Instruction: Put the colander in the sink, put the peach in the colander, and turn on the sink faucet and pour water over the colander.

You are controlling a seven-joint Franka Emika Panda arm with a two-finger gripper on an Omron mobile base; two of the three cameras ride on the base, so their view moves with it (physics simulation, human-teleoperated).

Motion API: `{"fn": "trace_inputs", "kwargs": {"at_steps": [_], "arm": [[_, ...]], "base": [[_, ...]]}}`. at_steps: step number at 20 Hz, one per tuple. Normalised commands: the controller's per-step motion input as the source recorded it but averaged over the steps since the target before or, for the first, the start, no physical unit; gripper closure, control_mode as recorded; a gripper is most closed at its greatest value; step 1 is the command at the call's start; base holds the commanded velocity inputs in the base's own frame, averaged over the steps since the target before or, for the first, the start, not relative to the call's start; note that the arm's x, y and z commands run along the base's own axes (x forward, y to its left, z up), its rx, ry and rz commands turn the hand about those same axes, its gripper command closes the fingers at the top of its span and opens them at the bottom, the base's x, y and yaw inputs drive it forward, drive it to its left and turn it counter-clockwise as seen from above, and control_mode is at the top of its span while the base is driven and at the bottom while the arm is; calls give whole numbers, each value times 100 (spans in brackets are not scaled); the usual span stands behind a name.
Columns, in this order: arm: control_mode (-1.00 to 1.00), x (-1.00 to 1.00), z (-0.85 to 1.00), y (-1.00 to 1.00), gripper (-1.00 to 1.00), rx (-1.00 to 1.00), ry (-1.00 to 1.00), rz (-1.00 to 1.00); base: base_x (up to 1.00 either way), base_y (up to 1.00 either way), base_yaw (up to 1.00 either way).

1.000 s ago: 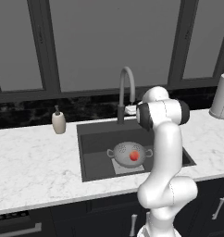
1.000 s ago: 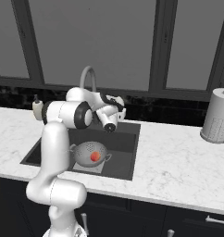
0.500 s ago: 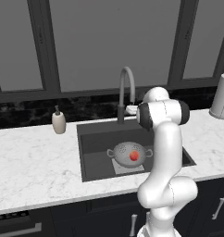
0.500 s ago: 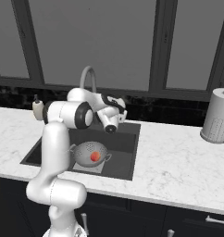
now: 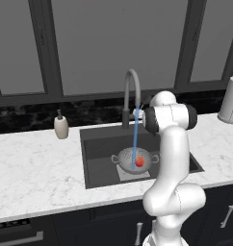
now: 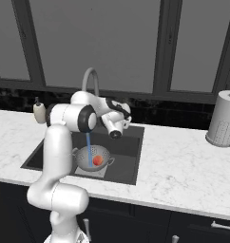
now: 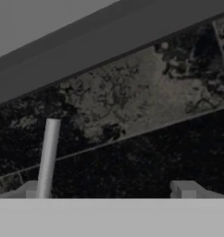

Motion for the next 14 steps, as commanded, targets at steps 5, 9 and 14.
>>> {"fn": "trace_inputs", "kwargs": {"at_steps": [5, 9, 14], "arm": [[-100, 0, 0, -100, -100, 12, 0, 0], [-100, 0, 0, -100, -100, 11, 0, 0], [-100, 0, 0, -86, -100, 6, 2, 0]], "base": [[0, 0, 0], [0, 0, 0], [0, 0, 0]]}}
